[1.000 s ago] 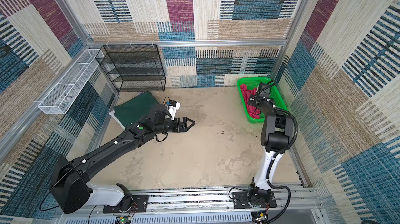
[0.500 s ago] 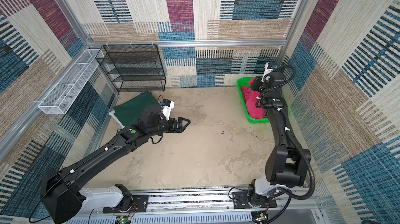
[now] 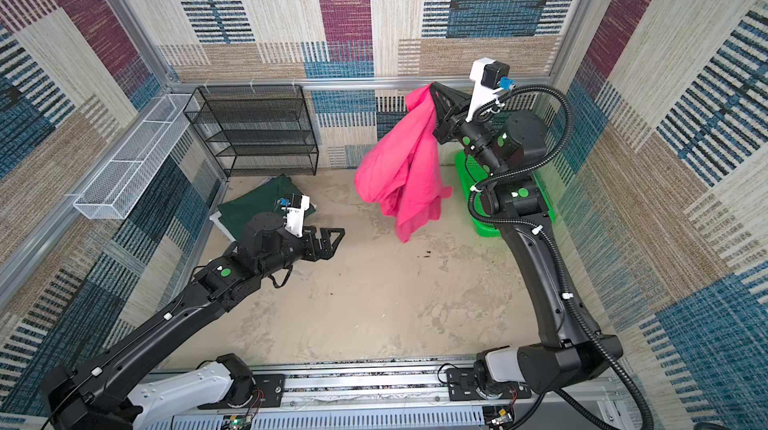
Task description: Fold and stack the t-shirts
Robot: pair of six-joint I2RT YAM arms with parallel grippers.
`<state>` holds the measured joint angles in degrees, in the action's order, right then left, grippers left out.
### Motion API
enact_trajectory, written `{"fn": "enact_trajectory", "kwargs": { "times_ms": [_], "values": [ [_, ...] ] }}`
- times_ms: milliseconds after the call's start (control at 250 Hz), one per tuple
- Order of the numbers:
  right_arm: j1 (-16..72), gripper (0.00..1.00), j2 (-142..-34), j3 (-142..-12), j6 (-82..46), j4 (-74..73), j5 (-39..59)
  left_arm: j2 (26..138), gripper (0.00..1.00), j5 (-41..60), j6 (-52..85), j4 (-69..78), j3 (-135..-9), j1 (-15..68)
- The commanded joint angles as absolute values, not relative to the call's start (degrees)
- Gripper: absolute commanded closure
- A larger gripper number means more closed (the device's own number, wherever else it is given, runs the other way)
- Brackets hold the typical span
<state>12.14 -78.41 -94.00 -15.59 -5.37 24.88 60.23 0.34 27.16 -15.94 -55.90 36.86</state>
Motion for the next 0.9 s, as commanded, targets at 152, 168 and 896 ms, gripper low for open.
{"fn": "enact_trajectory", "kwargs": {
  "times_ms": [152,168,896],
  "values": [
    [12.57,1.00,-74.58,-69.37,-25.66,-12.96,22.15,55.79,0.01,-5.26,26.31,-22.97,-52.30,36.83],
    [12.57,0.97,-74.22,-67.51,-25.66,-13.48,21.49,55.65,0.01,-5.32,26.59,-23.36,-51.82,36.82],
    [12.57,0.11,-62.81,-35.10,-24.66,4.39,14.88,83.44,0.32,7.93,32.04,-17.49,-45.22,42.69]
  ]
}}
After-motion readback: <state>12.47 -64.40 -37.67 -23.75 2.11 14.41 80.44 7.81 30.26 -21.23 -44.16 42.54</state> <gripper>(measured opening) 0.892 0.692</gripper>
